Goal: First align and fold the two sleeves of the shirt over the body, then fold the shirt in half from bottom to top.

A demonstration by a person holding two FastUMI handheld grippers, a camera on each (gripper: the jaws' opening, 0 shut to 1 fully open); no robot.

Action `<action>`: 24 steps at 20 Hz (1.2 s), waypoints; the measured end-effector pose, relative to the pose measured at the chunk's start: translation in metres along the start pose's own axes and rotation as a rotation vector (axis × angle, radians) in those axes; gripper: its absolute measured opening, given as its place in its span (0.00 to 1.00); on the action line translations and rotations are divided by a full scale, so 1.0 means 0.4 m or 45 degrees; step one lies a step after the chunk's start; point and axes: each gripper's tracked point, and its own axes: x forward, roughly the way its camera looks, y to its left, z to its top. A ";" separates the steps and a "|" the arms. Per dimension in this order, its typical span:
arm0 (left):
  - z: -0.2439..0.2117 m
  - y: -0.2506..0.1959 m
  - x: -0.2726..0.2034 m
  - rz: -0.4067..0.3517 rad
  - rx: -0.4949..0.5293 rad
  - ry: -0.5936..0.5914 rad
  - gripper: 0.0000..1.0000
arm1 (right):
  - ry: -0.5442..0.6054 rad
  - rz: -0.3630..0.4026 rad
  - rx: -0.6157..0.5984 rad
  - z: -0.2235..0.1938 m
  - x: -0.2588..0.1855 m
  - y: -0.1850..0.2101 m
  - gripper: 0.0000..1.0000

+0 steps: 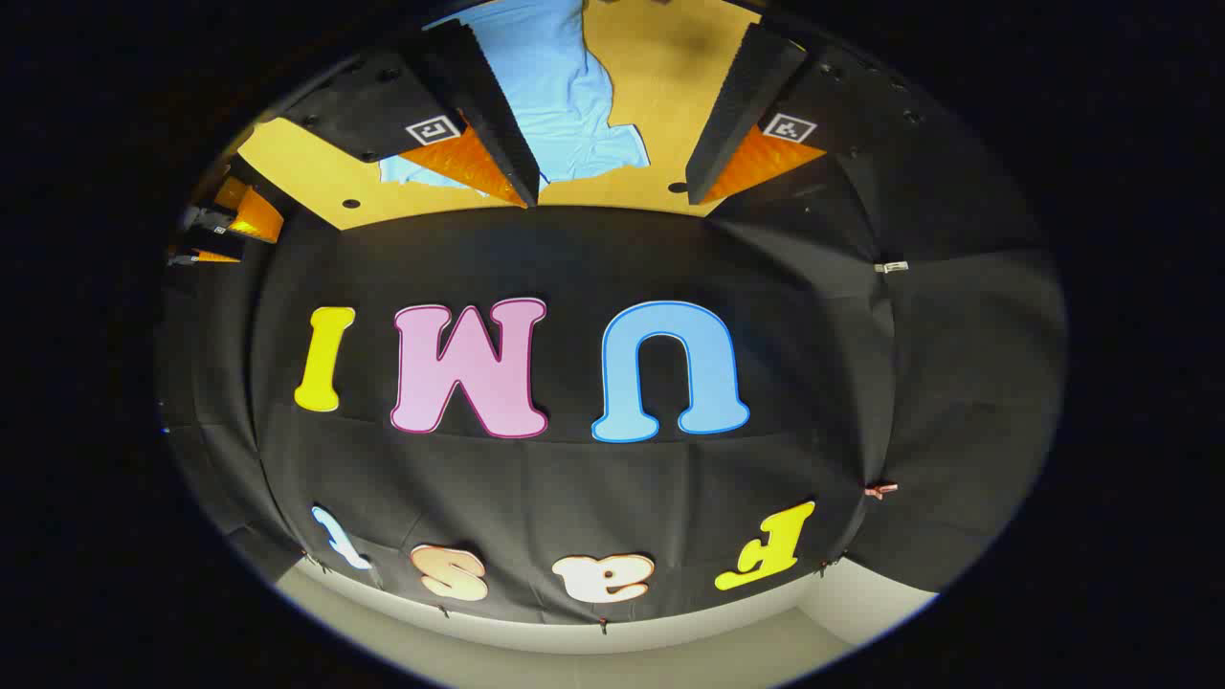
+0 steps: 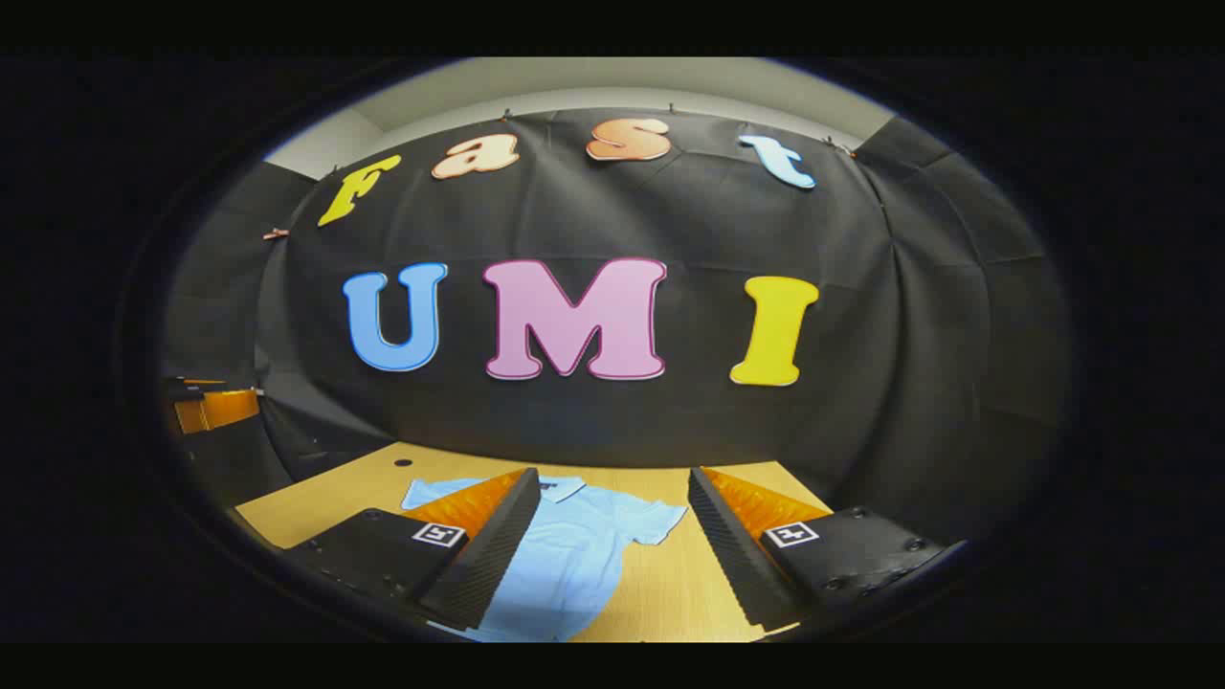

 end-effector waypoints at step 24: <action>-0.065 0.085 -0.019 -0.136 0.013 0.068 0.99 | 0.035 -0.101 -0.063 -0.009 -0.035 0.038 0.97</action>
